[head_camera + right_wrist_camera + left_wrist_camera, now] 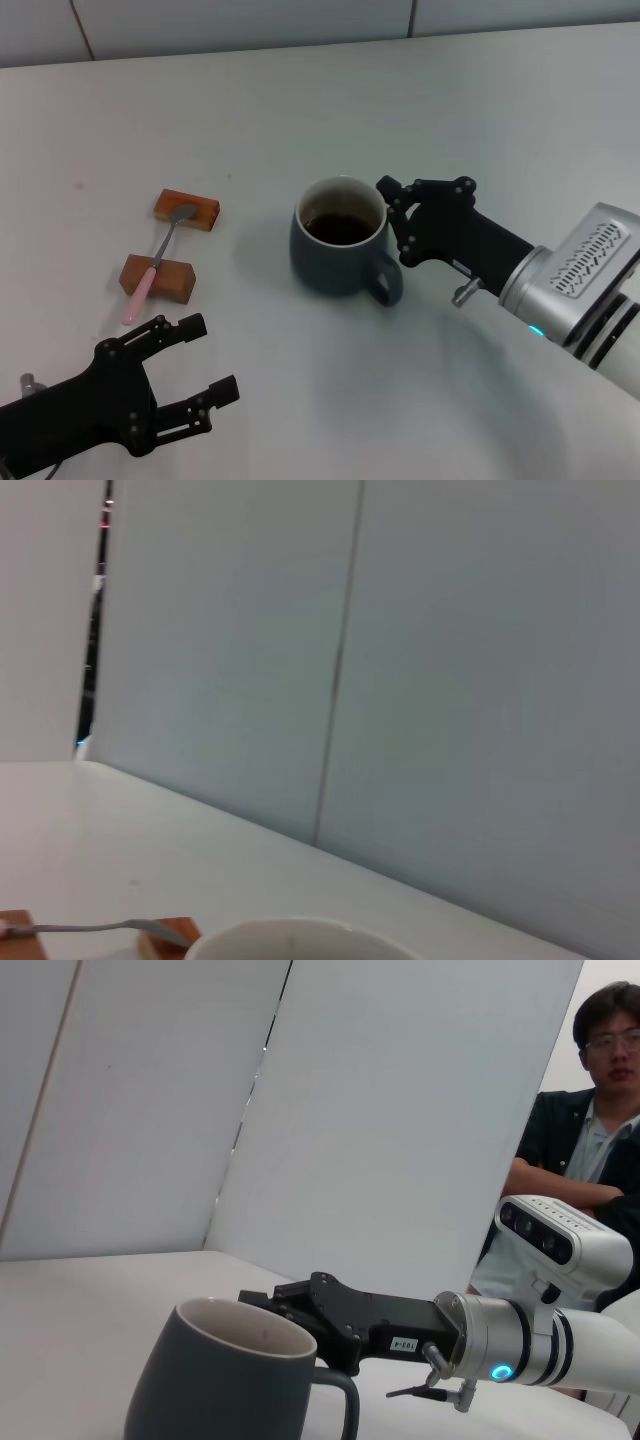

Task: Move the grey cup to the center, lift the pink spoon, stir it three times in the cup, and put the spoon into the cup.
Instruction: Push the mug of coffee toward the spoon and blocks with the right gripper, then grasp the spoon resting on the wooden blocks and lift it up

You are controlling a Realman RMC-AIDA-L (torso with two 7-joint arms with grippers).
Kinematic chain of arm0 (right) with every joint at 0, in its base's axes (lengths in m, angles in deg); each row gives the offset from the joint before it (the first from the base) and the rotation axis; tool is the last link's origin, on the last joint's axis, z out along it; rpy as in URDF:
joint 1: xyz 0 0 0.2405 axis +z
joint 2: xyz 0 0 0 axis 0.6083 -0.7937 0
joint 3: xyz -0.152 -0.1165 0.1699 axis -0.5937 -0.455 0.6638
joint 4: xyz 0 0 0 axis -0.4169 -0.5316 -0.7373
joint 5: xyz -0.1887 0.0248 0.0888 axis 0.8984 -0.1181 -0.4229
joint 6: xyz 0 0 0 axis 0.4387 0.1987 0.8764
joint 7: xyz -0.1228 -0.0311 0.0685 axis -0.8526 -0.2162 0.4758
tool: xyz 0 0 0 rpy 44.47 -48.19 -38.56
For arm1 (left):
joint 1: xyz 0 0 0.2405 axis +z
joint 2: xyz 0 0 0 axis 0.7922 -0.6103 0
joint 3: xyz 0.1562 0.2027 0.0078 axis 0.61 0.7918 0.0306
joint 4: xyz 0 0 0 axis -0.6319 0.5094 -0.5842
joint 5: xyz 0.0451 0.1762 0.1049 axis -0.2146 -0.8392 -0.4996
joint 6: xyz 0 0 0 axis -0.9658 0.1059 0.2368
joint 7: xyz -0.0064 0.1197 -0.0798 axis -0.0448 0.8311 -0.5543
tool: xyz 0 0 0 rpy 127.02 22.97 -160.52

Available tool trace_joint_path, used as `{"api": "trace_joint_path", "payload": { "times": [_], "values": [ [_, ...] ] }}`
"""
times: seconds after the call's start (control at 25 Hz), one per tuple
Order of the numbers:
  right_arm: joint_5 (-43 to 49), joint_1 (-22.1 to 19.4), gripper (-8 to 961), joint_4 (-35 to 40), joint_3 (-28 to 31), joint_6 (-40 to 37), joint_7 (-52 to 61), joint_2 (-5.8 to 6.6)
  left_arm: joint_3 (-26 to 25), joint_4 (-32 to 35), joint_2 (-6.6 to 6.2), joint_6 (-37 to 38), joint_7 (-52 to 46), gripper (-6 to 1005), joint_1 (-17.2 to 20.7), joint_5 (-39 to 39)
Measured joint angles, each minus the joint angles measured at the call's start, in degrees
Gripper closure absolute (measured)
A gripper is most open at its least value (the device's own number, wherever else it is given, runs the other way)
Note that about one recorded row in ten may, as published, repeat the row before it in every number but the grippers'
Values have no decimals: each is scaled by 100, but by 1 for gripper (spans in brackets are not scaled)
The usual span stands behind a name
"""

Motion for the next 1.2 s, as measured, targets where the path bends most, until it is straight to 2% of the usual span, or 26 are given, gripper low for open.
{"api": "trace_joint_path", "payload": {
  "times": [0.16,0.28,0.36,0.48,0.6,0.64,0.8,1.0,1.04,1.08,1.12,1.2],
  "values": [
    [63,12,940,-41,40,7,-1,-2,-9,0,0,0,0,136,-4,0],
    [29,-246,939,63,470,-399,-1,3,-8,0,1,-1,0,137,-7,0],
    [23,-606,939,183,1059,-1031,4,10,-2,0,1,-15,0,137,-13,0],
    [35,-1108,937,300,1510,-2013,175,25,-2,0,1,-23,7,137,-18,1],
    [252,-1428,936,617,1315,-3020,606,37,-12,0,0,-44,89,137,-25,1],
    [582,-1535,936,814,1117,-3414,780,38,-12,0,0,-44,89,137,-25,1],
    [984,-1593,916,905,937,-3507,817,37,-22,2,0,-75,126,137,-51,1],
    [1528,-1628,891,1070,855,-3217,990,43,-26,2,-4,-135,155,136,-96,8],
    [1712,-1587,886,1208,847,-3089,1535,53,-26,4,-3,-144,160,136,-114,18],
    [1712,-1587,881,1208,847,-3089,1535,53,-26,4,-3,-144,160,136,-114,18],
    [1816,-1559,876,1405,840,-2993,2153,50,-26,6,-3,-147,161,136,-122,24],
    [1835,-1557,866,1478,836,-2952,2324,44,-26,5,-2,-158,161,136,-129,28]
  ]
}}
